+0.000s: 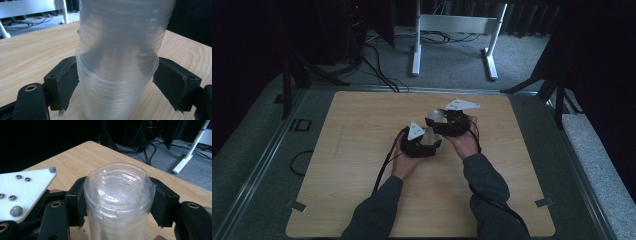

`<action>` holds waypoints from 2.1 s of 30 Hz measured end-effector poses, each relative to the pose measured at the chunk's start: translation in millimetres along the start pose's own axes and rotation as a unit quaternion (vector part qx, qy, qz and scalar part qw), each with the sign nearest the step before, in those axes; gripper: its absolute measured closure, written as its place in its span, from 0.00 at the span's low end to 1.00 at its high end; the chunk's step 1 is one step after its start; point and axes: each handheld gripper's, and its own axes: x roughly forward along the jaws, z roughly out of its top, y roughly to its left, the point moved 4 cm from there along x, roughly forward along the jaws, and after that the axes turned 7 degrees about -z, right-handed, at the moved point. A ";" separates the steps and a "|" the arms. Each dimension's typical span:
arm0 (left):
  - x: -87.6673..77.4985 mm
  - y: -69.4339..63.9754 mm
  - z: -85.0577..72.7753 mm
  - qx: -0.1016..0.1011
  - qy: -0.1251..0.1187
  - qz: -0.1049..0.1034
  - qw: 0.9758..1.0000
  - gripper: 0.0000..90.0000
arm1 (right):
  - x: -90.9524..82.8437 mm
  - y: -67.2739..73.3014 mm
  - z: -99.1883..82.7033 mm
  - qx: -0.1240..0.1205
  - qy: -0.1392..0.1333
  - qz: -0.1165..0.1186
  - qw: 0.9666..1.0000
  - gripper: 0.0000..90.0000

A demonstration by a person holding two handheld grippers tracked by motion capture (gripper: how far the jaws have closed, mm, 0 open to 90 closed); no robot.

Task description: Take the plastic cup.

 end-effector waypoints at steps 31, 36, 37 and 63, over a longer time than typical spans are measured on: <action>3.7 -1.7 -2.8 0.013 0.006 0.013 1.000 0.23 | -1.1 -0.6 0.5 0.014 -0.013 0.007 1.000 0.43; 5.2 -1.6 -5.0 0.013 0.012 0.012 1.000 0.24 | -3.0 -0.1 4.1 0.014 -0.018 0.011 1.000 0.43; 5.1 -1.6 -5.0 0.013 0.012 0.012 1.000 0.23 | -2.7 0.0 4.5 0.014 -0.015 0.010 1.000 0.43; 2.7 -2.8 -3.3 0.014 0.009 0.015 1.000 0.21 | -14.7 1.4 28.0 0.012 -0.034 0.001 0.999 0.45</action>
